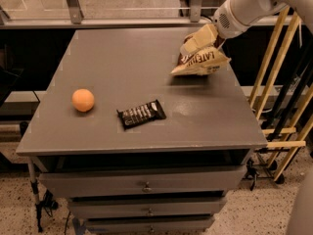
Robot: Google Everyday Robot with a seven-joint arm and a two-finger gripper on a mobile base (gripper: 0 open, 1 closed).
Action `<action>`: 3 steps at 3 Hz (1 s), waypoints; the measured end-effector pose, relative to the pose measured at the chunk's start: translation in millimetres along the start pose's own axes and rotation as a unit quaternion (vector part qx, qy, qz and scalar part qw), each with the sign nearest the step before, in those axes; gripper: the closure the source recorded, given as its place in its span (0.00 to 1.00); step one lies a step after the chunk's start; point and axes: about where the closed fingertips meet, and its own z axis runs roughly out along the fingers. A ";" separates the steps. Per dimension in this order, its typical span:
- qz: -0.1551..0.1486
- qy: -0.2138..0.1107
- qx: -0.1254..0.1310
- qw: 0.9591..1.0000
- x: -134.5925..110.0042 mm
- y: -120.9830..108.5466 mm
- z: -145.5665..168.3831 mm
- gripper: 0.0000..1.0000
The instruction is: Pick brown chip bag
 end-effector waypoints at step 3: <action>0.041 -0.006 -0.030 0.999 19.4 -8.3 27.8 0.43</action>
Offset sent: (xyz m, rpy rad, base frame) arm 0.0067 -0.0133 -0.0384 0.1075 0.0571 -0.0482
